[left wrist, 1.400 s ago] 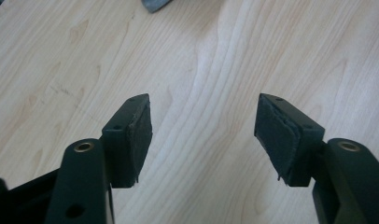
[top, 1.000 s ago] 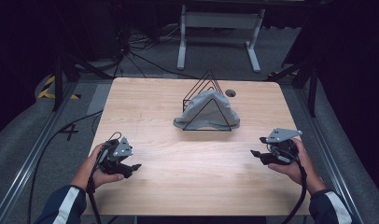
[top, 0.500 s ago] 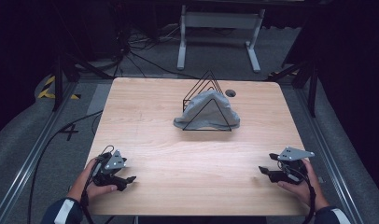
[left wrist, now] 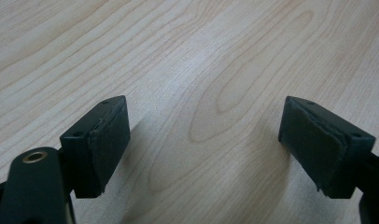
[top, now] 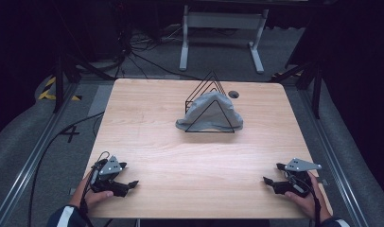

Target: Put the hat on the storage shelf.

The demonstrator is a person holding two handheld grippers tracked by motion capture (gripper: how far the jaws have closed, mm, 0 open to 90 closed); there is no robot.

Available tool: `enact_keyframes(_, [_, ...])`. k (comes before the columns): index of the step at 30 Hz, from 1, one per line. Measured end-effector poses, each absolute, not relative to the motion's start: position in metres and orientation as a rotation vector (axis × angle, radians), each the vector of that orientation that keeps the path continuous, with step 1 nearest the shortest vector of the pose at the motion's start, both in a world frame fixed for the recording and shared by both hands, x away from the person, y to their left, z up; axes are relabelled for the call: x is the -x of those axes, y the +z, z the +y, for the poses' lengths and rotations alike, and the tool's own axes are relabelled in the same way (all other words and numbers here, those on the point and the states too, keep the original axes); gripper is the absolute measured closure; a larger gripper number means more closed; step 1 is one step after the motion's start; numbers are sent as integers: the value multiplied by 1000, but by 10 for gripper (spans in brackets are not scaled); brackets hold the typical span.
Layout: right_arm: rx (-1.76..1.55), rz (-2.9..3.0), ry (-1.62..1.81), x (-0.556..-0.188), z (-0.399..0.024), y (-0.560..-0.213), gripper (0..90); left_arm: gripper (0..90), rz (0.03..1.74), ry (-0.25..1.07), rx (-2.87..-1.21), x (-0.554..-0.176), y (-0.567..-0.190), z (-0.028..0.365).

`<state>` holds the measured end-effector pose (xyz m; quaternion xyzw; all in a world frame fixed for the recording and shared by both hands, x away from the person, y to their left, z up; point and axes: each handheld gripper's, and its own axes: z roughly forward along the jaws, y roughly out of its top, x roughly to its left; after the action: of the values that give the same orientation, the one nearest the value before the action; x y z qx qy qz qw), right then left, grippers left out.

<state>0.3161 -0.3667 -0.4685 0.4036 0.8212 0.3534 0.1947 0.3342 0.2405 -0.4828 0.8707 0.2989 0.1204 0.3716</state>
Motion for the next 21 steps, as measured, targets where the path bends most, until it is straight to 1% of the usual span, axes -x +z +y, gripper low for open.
enact_keyframes(5, [-1129,2304,986,-317,-367,-469,161,151,777,305,-2241,-334,-482,241])
enact_keyframes(21, [-1137,2299,987,-320,-368,-469,160,116,790,319,-2240,-336,-483,239])
